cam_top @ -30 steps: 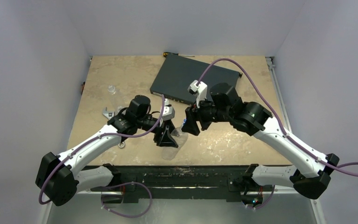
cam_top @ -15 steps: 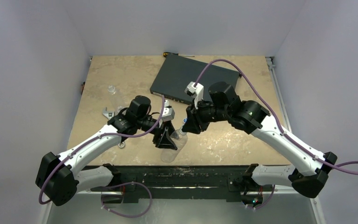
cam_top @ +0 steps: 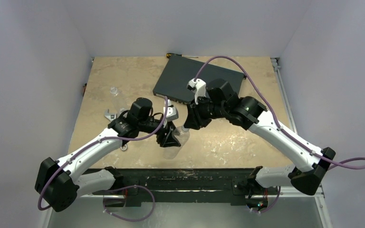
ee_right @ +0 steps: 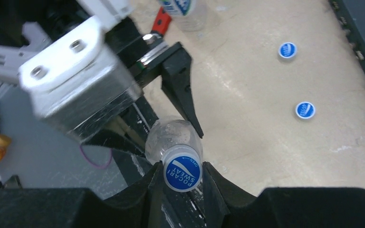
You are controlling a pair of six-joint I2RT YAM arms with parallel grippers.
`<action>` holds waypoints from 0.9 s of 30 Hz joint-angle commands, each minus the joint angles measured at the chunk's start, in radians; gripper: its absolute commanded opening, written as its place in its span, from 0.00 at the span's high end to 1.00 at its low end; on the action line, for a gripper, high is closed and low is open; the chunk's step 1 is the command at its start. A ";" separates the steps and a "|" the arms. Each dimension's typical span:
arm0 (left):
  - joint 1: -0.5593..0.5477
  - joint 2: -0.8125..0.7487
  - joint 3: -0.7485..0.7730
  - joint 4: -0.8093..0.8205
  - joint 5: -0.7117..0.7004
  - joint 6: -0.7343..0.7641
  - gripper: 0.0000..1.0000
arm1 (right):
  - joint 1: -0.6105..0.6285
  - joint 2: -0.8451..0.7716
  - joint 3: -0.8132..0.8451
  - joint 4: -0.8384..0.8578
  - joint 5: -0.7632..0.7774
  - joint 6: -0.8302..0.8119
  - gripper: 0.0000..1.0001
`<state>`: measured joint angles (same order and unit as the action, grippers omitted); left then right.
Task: Screw on the bottle caps
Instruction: Screw the bottle cap onto the plastic bottle.
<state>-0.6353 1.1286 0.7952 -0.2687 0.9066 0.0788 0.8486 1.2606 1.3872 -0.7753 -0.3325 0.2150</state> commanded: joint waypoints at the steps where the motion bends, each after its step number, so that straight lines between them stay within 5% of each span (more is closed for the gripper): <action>1: 0.006 -0.067 0.035 0.202 -0.374 -0.053 1.00 | 0.020 0.082 0.064 -0.048 0.069 0.198 0.92; 13: -0.118 -0.128 0.006 0.540 -1.013 0.068 1.00 | -0.053 0.295 0.068 0.095 0.105 0.601 0.99; 18: -0.182 -0.071 0.028 0.522 -1.075 0.135 1.00 | -0.072 0.358 0.151 0.119 0.080 0.651 0.96; 22: -0.182 -0.059 0.030 0.413 -1.084 0.113 1.00 | -0.118 0.310 0.195 0.124 0.108 0.647 0.77; 27: -0.163 -0.040 0.057 0.251 -1.024 0.067 1.00 | -0.182 0.204 0.225 0.129 0.126 0.610 0.33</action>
<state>-0.8005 1.0924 0.7696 -0.0910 -0.1806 0.1749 0.6975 1.5520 1.5467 -0.6334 -0.1833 0.8181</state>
